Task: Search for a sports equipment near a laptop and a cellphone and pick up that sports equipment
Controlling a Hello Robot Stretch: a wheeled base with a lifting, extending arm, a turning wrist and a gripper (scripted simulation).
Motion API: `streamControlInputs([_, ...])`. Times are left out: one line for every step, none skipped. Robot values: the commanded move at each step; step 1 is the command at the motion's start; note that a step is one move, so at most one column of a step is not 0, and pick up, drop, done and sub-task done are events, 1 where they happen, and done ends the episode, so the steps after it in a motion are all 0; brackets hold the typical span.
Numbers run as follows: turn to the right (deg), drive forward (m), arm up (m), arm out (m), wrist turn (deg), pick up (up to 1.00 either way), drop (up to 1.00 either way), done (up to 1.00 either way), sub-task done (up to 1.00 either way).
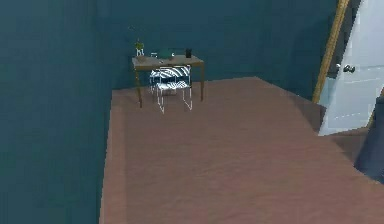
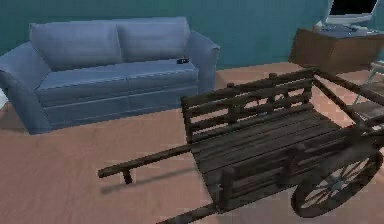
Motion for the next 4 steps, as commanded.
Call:
streamControlInputs([0.0, 0.45, 0.0, 0.0, 0.0, 0.0, 0.0, 0.0, 0.0])
streamControlInputs([33.0, 0.0, 0.0, 0.0, 0.0, 0.0, 0.0, 0.0, 0.0])
streamControlInputs([0.0, 0.4, 0.0, 0.0, 0.0, 0.0, 0.0, 0.0, 0.0])
streamControlInputs([0.0, 1.0, 0.0, 0.0, 0.0, 0.0, 0.0, 0.0, 0.0])
